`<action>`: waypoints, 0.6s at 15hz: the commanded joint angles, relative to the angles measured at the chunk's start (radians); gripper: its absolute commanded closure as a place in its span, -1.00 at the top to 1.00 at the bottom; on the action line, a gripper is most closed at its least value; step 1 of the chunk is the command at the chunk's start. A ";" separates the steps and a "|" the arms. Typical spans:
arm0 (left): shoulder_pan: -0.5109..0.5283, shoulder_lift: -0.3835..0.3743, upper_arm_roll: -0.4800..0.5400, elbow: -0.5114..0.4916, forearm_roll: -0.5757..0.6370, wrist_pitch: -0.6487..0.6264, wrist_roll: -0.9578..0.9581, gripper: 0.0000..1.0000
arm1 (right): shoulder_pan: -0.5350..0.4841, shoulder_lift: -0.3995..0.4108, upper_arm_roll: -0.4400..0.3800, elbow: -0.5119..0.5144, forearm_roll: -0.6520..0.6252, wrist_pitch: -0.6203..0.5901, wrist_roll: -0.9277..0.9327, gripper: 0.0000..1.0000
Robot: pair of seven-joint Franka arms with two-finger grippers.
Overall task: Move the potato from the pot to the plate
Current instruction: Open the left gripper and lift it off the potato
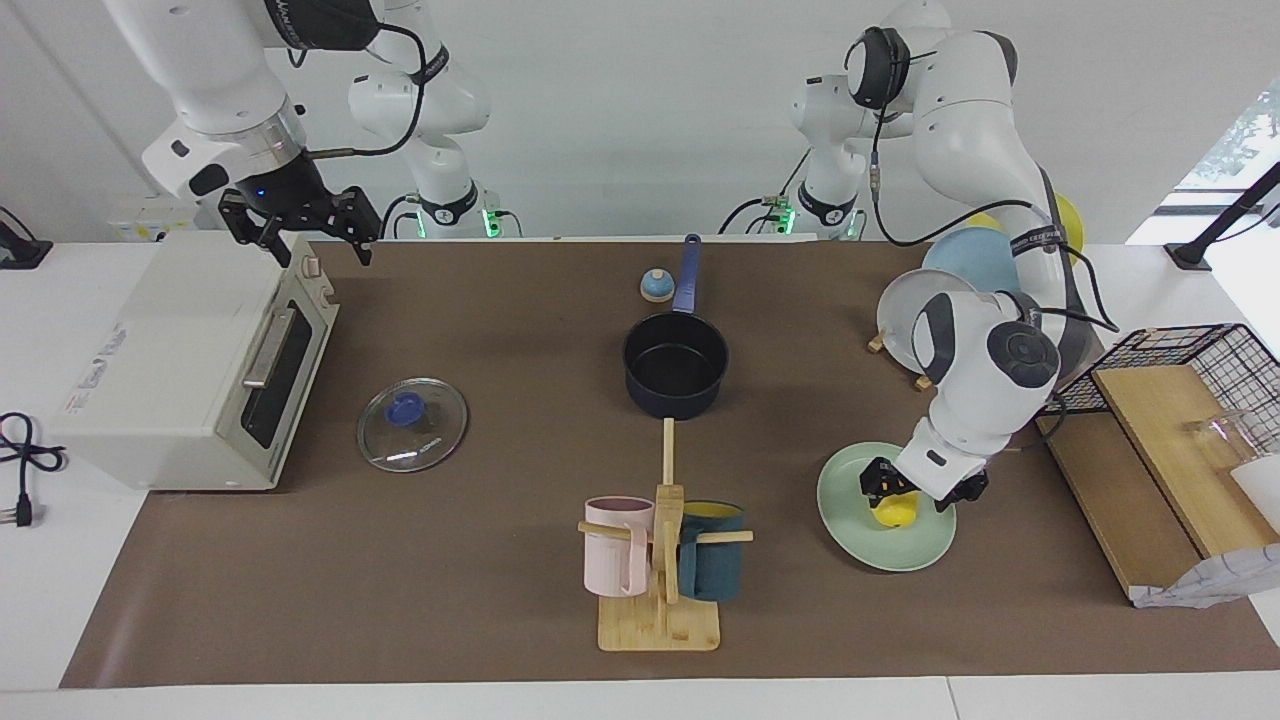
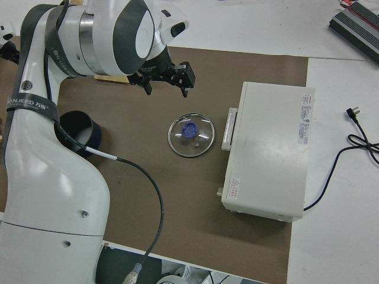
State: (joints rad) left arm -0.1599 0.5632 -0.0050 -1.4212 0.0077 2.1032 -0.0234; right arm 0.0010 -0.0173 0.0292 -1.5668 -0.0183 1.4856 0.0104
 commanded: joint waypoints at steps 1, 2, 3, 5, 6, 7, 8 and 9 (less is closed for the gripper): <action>0.034 -0.136 -0.004 -0.019 0.003 -0.105 -0.024 1.00 | -0.010 0.007 0.006 0.011 0.020 0.007 0.016 1.00; 0.034 -0.172 -0.003 -0.019 0.011 -0.150 -0.026 1.00 | -0.010 0.007 0.006 0.011 0.020 0.007 0.016 1.00; 0.034 -0.202 0.000 -0.021 0.012 -0.188 -0.026 1.00 | -0.010 0.007 0.006 0.011 0.020 0.007 0.016 1.00; 0.033 -0.282 0.002 -0.027 0.012 -0.277 -0.027 1.00 | -0.010 0.007 0.006 0.011 0.020 0.007 0.016 1.00; 0.034 -0.322 0.002 -0.031 0.012 -0.320 -0.026 1.00 | -0.010 0.005 0.006 0.011 0.020 0.007 0.016 1.00; 0.034 -0.368 0.003 -0.033 0.012 -0.378 -0.023 1.00 | -0.009 0.005 0.006 0.011 0.020 0.007 0.014 1.00; 0.034 -0.406 0.003 -0.033 0.012 -0.429 -0.021 1.00 | -0.009 0.005 0.006 0.011 0.020 0.007 0.016 1.00; 0.034 -0.443 0.003 -0.038 0.012 -0.481 -0.021 1.00 | -0.009 0.005 0.006 0.011 0.018 0.007 0.014 1.00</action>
State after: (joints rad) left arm -0.1254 0.2153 -0.0024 -1.4115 0.0077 1.7022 -0.0334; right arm 0.0014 -0.0173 0.0293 -1.5668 -0.0178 1.4856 0.0104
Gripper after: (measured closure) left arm 0.000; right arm 0.000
